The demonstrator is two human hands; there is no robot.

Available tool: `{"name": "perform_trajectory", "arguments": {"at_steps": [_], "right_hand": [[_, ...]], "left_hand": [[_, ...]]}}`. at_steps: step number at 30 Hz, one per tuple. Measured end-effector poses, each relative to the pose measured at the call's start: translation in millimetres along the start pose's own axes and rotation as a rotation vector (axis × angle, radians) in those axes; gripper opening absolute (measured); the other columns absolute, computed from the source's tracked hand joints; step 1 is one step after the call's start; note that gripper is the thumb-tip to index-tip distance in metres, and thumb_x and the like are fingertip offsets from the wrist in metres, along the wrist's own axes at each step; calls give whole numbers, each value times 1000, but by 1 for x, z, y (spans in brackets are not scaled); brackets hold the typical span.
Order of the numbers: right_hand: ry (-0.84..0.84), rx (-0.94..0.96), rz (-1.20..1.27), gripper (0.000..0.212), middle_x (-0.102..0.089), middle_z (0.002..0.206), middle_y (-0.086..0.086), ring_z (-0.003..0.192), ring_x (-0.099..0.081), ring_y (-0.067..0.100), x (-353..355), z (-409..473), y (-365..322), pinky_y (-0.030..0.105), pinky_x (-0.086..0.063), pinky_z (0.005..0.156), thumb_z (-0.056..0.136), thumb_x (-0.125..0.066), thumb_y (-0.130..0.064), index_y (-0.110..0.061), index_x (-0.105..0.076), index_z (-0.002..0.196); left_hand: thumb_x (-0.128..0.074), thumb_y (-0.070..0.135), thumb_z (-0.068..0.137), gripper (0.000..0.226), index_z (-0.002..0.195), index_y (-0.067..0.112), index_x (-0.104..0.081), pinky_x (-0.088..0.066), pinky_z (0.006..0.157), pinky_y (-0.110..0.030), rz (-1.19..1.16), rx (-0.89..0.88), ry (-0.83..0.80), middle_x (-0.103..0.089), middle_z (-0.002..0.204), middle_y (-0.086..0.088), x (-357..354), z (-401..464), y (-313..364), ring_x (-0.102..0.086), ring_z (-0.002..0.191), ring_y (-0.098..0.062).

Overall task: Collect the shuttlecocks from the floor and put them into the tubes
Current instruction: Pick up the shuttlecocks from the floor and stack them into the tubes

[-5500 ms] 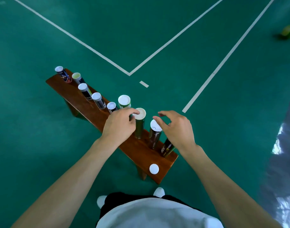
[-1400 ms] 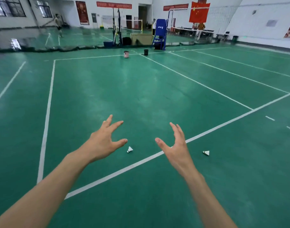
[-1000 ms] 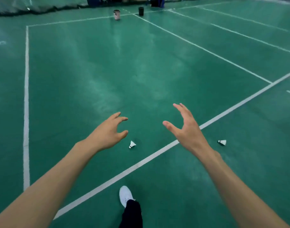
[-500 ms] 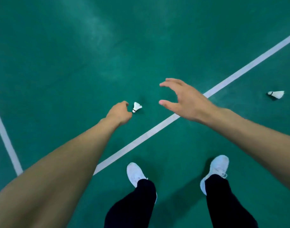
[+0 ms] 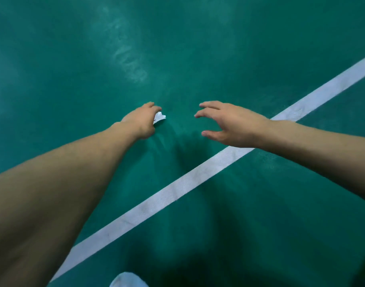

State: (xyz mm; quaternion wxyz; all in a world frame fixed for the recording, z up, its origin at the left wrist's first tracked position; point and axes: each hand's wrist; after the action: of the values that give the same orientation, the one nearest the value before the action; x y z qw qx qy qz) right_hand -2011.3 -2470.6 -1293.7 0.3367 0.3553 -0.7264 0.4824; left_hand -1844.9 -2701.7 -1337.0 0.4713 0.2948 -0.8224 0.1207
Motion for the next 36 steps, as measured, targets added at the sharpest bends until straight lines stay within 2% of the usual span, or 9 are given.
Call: {"name": "perform_trajectory", "arguments": {"at_steps": [3,9,14,18,24,27,30,33,36], "right_hand": [[-69,-5,-88,53,-25,167,-6,145,-40,24,-14,-17,22,41,-35,117,101,-57,-48,-35,-44,151],[-89,-76,-88,52,-24,168,-6,144,-41,24,5,-57,55,43,-37,116,102,-54,-49,-35,-43,151],[-35,-141,-134,52,-28,167,0,142,-43,29,23,-91,113,44,-39,114,103,-53,-48,-32,-44,151],[50,-315,-117,53,-32,165,5,140,-45,34,37,-148,194,48,-41,112,102,-55,-44,-28,-45,151],[186,-612,-53,79,-21,168,9,142,-41,38,57,-263,325,52,-39,113,103,-53,-47,-19,-12,164],[317,-802,13,83,-14,169,12,145,-37,39,76,-322,398,52,-36,116,103,-54,-45,-15,-7,165],[483,-990,152,79,-2,171,11,147,-37,35,98,-368,474,46,-34,119,102,-57,-44,-15,-15,163],[736,-1138,418,62,-9,166,8,134,-50,29,117,-391,540,26,-32,109,97,-63,-44,-17,-41,149],[885,-1231,634,58,-16,161,4,114,-59,22,128,-400,592,43,-48,108,92,-64,-53,-19,-54,137]], "left_hand": [[-57,6,90,49,137,19,-52,-52,79,-46,148,33,89,-45,132,-8,-11,6,7,-60,106,-37],[-57,6,94,25,114,11,-71,-52,85,-47,158,-63,149,-50,113,-11,16,-1,64,-60,98,-38],[-55,20,98,15,102,22,-69,-52,86,-47,-20,-284,317,-53,122,-2,52,27,183,-61,97,-35],[-57,22,93,6,91,26,-62,-52,78,-44,-70,-521,383,-64,105,-2,59,58,311,-62,91,-31],[-62,18,88,14,82,30,-61,-54,72,-40,-269,-622,290,-72,87,0,50,68,481,-65,79,-29],[-63,15,88,14,81,28,-64,-50,66,-35,-363,-681,272,-72,81,1,39,75,556,-63,72,-25],[-62,14,88,13,82,25,-66,-51,67,-34,-446,-729,234,-72,79,5,28,88,623,-64,71,-20],[-63,13,88,14,82,24,-66,-40,57,-27,-544,-719,218,-71,77,10,19,95,665,-57,60,1],[-63,15,88,11,84,24,-65,-41,59,-29,-477,-752,234,-70,82,8,6,98,690,-55,61,-2]]}}
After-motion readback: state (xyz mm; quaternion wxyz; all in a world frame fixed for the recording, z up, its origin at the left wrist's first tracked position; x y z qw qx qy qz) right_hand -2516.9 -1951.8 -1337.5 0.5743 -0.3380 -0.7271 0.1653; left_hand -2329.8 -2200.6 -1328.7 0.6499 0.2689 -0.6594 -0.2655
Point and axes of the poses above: each hand's wrist, its own z-axis towards the middle knuckle, its own x-axis out of the back of the hand, y = z × x
